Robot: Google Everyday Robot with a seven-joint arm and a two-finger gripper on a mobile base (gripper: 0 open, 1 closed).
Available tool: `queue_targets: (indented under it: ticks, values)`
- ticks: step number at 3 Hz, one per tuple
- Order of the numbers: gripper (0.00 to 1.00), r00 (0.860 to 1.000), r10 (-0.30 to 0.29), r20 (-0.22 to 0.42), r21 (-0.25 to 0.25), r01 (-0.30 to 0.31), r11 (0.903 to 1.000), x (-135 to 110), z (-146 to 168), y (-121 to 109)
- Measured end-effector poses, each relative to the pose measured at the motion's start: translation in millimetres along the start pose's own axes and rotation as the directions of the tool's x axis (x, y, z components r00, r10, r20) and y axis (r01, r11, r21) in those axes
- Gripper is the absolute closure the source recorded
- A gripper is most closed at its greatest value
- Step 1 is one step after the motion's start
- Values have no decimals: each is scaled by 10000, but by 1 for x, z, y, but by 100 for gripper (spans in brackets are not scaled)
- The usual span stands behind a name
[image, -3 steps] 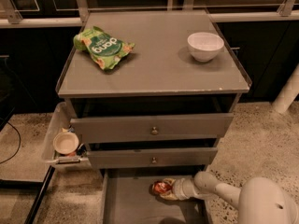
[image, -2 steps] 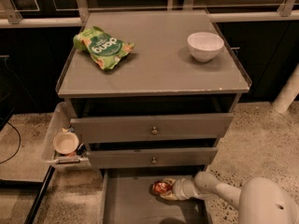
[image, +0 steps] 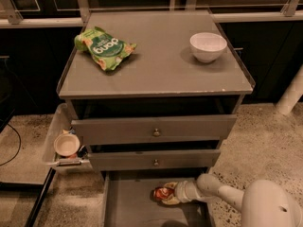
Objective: Place coke can into bottom drawer
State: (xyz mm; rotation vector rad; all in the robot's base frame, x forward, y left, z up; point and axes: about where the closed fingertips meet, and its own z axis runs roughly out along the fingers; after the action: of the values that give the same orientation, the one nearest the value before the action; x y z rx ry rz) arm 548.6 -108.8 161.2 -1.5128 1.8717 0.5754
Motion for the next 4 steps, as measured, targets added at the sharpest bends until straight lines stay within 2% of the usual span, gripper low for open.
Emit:
queue_targets:
  ticks: [1,2,3,4]
  values:
    - [13,10000,0,0,-1,0,10000,0,0,0]
    - [0,9996,-154,221,52,153,9999,-10,-11,7]
    - [0,9983,-552,199,467,542,9974,-23,-48,12]
    - [0,9935,-1117,-227,1060,1135,9879,-35,-99,26]
